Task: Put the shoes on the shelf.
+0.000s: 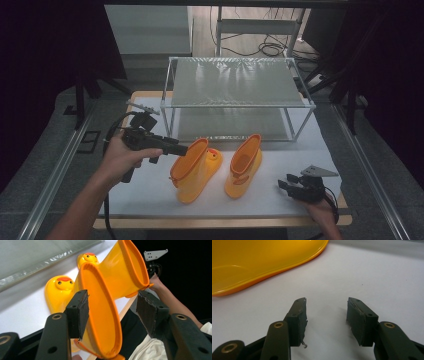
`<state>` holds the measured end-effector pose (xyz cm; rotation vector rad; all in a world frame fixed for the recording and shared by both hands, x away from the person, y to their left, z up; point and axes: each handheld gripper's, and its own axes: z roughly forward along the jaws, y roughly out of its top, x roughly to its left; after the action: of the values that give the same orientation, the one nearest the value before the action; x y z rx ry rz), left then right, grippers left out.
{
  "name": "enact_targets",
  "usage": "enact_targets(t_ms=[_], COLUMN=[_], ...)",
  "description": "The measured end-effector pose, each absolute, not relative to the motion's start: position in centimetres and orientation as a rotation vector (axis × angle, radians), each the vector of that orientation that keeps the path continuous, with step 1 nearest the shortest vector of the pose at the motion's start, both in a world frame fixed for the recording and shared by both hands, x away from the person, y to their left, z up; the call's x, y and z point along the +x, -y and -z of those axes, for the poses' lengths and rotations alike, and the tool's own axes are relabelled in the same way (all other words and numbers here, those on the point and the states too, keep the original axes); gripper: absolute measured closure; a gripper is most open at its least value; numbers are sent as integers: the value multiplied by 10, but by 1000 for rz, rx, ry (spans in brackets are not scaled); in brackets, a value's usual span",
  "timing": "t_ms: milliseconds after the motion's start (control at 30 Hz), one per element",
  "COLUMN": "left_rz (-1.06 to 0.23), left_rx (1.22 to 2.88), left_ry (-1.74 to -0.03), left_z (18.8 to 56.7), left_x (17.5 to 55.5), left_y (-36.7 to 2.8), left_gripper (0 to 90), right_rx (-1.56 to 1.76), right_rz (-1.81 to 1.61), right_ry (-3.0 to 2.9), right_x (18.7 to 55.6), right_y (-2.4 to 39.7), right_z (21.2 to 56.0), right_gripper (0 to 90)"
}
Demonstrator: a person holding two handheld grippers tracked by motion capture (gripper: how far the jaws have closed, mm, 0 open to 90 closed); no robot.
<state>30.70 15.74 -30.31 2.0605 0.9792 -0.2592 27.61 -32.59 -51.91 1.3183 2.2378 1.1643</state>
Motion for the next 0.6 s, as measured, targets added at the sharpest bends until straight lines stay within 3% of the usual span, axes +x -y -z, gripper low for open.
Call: enact_targets(t_ms=[600], left_rz=[308], left_rx=[2136], left_ry=[-952], left_z=[289], left_x=[327], left_y=[-101], left_gripper=[443], right_rx=[1320], right_rz=[-1176], right_ry=[-2221], right_x=[276], right_y=[328], right_z=[517], right_gripper=[500])
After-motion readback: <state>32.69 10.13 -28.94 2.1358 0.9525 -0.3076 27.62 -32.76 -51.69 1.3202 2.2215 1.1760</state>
